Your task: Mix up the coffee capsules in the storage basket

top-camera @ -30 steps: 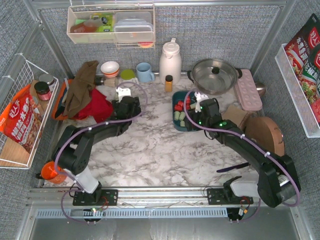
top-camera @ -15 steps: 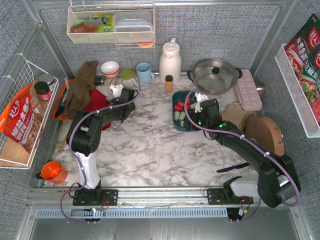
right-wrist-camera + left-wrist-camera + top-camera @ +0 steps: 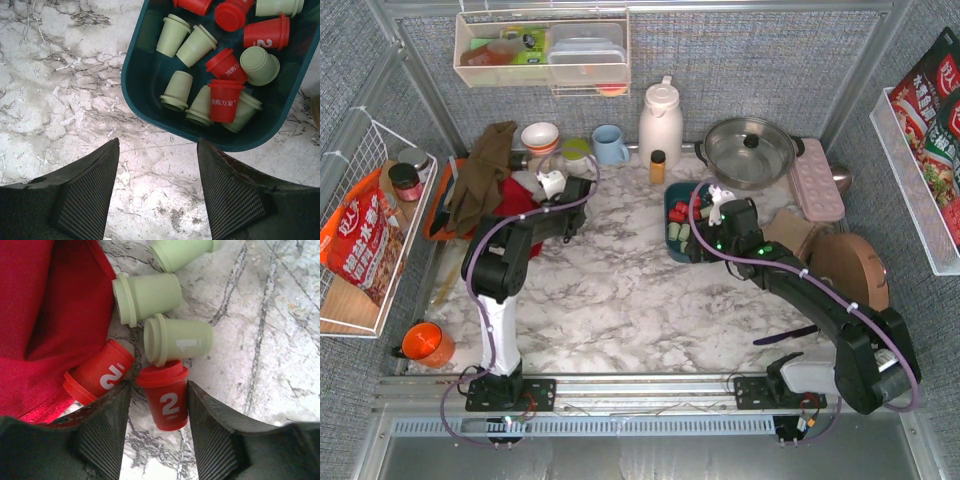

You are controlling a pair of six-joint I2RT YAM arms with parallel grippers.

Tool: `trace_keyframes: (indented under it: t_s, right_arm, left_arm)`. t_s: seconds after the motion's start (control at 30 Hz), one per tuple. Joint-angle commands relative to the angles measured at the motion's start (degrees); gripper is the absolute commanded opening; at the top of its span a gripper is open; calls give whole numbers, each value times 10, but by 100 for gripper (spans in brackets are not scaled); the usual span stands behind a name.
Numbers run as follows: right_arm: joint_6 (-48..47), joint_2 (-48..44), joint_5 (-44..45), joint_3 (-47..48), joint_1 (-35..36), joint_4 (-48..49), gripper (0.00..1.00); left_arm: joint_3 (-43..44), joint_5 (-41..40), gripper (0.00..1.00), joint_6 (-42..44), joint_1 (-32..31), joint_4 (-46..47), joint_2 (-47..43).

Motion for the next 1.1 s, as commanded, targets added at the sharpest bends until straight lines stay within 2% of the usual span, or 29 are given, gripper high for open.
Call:
trace_keyframes:
  t_s: [0.0, 0.2, 0.37, 0.5, 0.6, 0.7, 0.87, 1.0, 1.07]
  right_arm:
    - [5, 5, -8, 4, 1, 14, 68]
    - [4, 10, -9, 5, 0, 12, 68]
    - [4, 11, -8, 5, 1, 12, 68]
    - [4, 10, -9, 5, 0, 11, 68]
    - [4, 7, -19, 5, 0, 12, 68]
    - [10, -1, -50, 7, 0, 19, 68]
    - [29, -21, -124, 32, 4, 0, 68]
    - [40, -36, -164, 57, 24, -37, 68]
    - [42, -41, -172, 68, 40, -54, 68]
  left_arm:
    - [7, -12, 54, -1, 6, -6, 9]
    - [-11, 15, 40, -6, 6, 8, 2]
    - [-46, 61, 39, 6, 3, 24, -52]
    - [-135, 117, 38, 61, -15, 108, -140]
    - [-193, 164, 38, 141, -47, 173, -205]
    - [-272, 210, 38, 256, -103, 294, -271]
    - [-439, 375, 35, 419, -172, 548, -361]
    - [-534, 478, 35, 502, -201, 757, -380]
    - [-546, 504, 35, 530, -211, 814, -366]
